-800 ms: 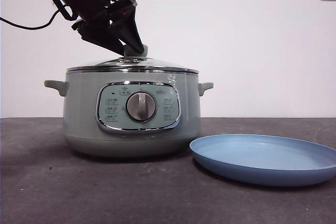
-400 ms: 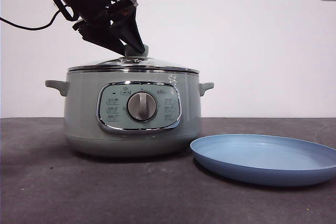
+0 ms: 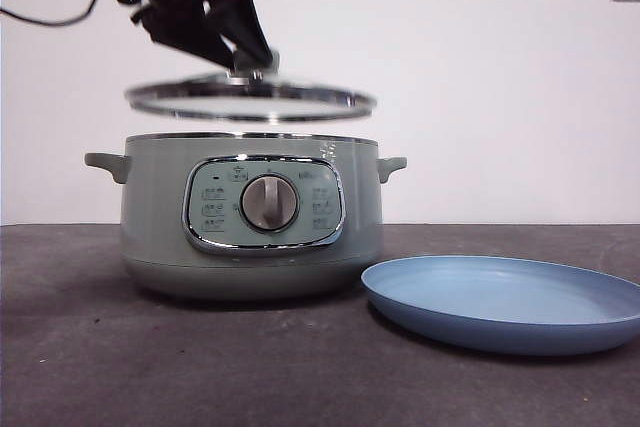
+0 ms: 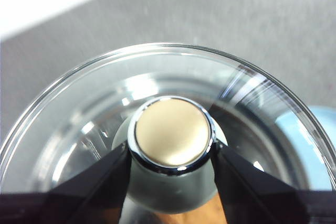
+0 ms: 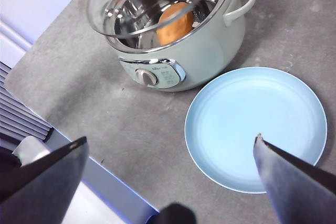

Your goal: Take the potato out from the steamer,put the potato on the plate,close the lid

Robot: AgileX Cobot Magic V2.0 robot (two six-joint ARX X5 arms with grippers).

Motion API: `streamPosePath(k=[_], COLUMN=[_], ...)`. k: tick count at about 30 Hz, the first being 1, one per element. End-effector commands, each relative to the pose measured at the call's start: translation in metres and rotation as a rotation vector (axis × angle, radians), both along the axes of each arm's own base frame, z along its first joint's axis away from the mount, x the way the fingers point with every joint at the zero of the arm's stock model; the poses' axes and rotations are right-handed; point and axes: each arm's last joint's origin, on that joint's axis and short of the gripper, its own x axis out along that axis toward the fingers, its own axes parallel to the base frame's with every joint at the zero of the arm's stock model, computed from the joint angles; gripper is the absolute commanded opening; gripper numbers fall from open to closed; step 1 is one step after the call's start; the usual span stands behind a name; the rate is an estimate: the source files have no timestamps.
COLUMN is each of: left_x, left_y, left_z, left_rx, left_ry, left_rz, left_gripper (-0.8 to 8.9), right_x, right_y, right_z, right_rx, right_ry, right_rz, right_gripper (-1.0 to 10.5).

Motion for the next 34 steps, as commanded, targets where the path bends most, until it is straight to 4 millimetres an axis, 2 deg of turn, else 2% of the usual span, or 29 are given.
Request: streamPosePath(k=[1, 8, 14, 23, 27, 31, 34], left_x=[-0.010, -0.055, -0.105, -0.180, -0.201, -0.216, -0.225], left_y=[0.007, 0.035, 0.064, 0.097, 0.104, 0.109, 0.112], left_z=[0.023, 0.062, 0.090, 0.108, 0.109, 0.109, 0.109], left_rx=[-0.043, -0.044, -0.060, -0.064, -0.077, -0.082, -0.087], left_ry=[-0.087, -0.140, -0.160, -0.177, -0.167, -0.168, -0.171], left_rz=[0.010, 0.071, 0.114, 0.199, 0.207, 0.209, 0.210], left_gripper=[-0.06, -0.06, -0.06, -0.06, -0.06, -0.06, -0.06], right_x=[0.006, 0.038, 0.076, 0.146, 0.176, 0.201, 0.218], right_y=[0.001, 0.015, 0.047, 0.130, 0.170, 0.208, 0.239], right_z=[-0.001, -0.001, 0.002, 0.011, 0.009, -0.004, -0.030], right_rx=[0.023, 0.091, 0.096, -0.021, -0.087, -0.168, -0.273], right_ry=[0.025, 0.029, 0.028, 0.037, 0.016, -0.001, -0.010], right_rz=[-0.015, 0.016, 0.091, 0.164, 0.162, 0.139, 0.114], right_gripper=[6.6, 6.6, 6.6, 6.6, 6.6, 6.6, 6.6])
